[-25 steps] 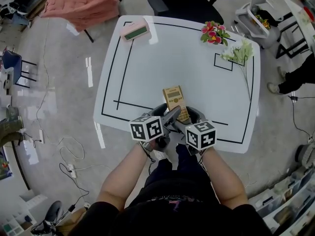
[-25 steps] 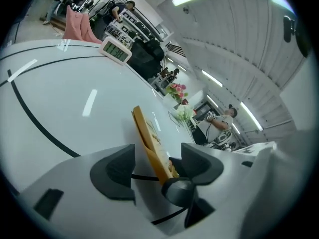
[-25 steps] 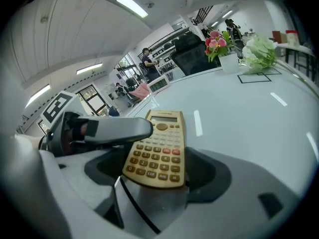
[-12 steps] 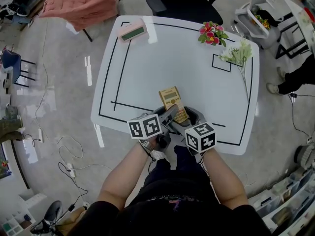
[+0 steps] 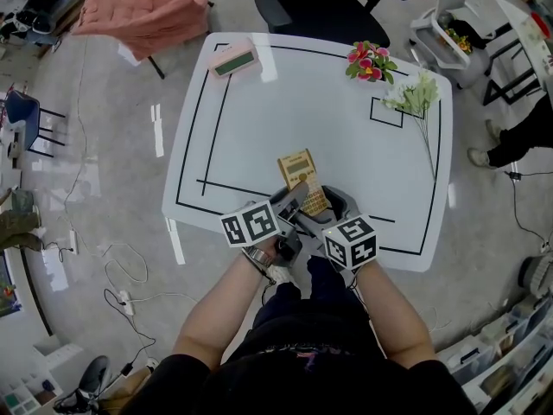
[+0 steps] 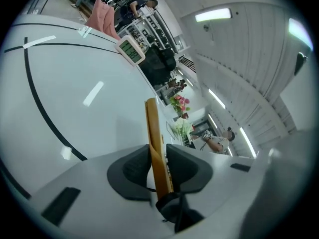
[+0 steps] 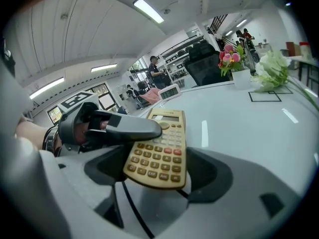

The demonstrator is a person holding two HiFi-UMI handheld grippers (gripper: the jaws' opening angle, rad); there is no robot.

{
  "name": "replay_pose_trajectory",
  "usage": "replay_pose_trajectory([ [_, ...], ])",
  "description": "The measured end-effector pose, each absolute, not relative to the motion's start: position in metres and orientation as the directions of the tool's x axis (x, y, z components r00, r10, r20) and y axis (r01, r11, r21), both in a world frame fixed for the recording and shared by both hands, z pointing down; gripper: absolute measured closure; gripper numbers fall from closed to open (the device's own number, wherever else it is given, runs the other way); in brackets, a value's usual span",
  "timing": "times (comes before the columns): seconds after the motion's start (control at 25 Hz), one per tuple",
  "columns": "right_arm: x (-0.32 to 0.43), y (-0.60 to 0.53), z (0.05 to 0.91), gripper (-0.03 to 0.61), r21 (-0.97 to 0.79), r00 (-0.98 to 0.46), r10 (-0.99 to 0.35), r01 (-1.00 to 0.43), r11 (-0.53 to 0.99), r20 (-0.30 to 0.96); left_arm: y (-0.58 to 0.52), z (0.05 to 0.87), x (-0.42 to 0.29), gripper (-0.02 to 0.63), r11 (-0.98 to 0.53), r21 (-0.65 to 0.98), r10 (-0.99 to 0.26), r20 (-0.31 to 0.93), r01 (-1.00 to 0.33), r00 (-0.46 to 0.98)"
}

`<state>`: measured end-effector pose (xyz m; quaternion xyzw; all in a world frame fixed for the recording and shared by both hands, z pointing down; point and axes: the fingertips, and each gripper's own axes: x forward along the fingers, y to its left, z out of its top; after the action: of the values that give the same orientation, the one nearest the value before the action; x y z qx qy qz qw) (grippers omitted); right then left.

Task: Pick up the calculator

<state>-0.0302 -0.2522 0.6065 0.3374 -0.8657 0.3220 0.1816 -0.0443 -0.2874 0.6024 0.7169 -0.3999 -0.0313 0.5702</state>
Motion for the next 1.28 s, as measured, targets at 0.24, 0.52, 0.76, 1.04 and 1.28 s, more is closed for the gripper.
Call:
replay_pose_trajectory([
  [0.24, -0.034, -0.251, 0.597, 0.193, -0.418, -0.715, -0.477, -0.692, 0.589, 0.511, -0.295, 0.588, -0.058, 0.530, -0.042, 0.847, -0.663, 0.373, -0.529, 0.650],
  [0.52, -0.019, -0.254, 0.578, 0.195, -0.426, -0.709, -0.549, -0.705, 0.566, 0.443, -0.308, 0.566, -0.093, 0.532, -0.069, 0.834, -0.731, 0.332, -0.548, 0.597],
  [0.76, -0.002, -0.261, 0.553, 0.214, -0.365, -0.667, -0.636, -0.745, 0.558, 0.388, -0.303, 0.542, -0.112, 0.532, -0.144, 0.780, -0.755, 0.311, -0.609, 0.577],
  [1.04, 0.007, -0.261, 0.513, 0.472, -0.252, -0.595, -0.735, -0.804, 0.539, 0.326, -0.288, 0.503, -0.119, 0.532, -0.259, 0.713, -0.762, 0.264, -0.651, 0.591],
  [1.28, 0.002, -0.245, 0.478, 0.577, -0.221, -0.589, -0.762, -0.808, 0.547, 0.267, -0.264, 0.467, -0.122, 0.534, -0.361, 0.643, -0.756, 0.222, -0.675, 0.616],
])
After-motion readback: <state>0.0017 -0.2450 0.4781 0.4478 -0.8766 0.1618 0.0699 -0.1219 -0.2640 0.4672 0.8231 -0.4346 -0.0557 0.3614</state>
